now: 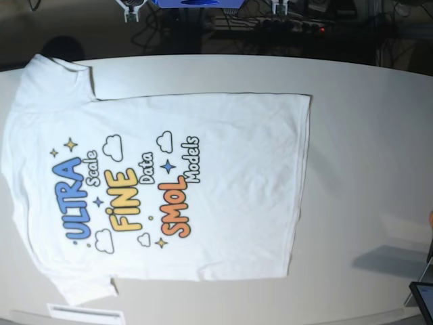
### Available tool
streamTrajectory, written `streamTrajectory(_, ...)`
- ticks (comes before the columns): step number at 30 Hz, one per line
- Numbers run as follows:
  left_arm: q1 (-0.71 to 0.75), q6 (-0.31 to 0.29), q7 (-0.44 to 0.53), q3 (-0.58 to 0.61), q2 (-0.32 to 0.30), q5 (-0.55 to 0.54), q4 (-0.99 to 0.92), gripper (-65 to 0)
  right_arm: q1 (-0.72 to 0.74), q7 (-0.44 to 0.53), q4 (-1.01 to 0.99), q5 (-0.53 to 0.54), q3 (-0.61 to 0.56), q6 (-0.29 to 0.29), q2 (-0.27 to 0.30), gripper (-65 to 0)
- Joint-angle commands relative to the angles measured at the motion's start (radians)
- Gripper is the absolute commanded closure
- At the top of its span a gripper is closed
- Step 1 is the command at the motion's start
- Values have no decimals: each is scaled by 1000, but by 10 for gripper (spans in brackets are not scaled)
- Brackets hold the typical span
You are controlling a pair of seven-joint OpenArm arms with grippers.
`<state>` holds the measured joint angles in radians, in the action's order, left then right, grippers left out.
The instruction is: Fold the T-shirt properly
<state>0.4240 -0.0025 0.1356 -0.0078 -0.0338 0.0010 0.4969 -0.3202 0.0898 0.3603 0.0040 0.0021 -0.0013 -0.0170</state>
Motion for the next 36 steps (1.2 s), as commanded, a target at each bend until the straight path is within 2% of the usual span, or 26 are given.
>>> streamTrajectory(1, 54, 2, 31, -2, -19, -2, 61, 0, -58, 9, 62, 4, 3, -3, 5, 0)
streamTrajectory(6, 175, 3, 69, -2, -42, -3, 279, 0, -308, 6, 489, 8, 16, -3, 21, 0)
streamTrajectory(8, 204, 3, 69, -5, -47, -3, 342, 0, -388, 5, 632, 8, 65, -4, 19, 0)
streamTrajectory(14, 303, -1, 147, -185, -58, -2, 564, 0, -524, 3, 914, 8, 247, -3, -5, 0)
streamTrajectory(20, 404, -1, 166, -212, -79, -2, 827, 0, -561, -83, 1087, 8, 315, -3, -21, 0)
streamTrajectory(25, 447, -1, 166, -211, -79, -2, 1001, 0, -564, -89, 1219, 8, 418, -3, -62, 0)
streamTrajectory(29, 454, -1, 163, -209, -79, -2, 1124, 0, -561, -98, 1331, 8, 494, -3, -67, 0)
streamTrajectory(36, 459, -1, 155, -209, -79, -2, 1302, 0, -478, -243, 1492, 8, 625, 8, -57, 0)
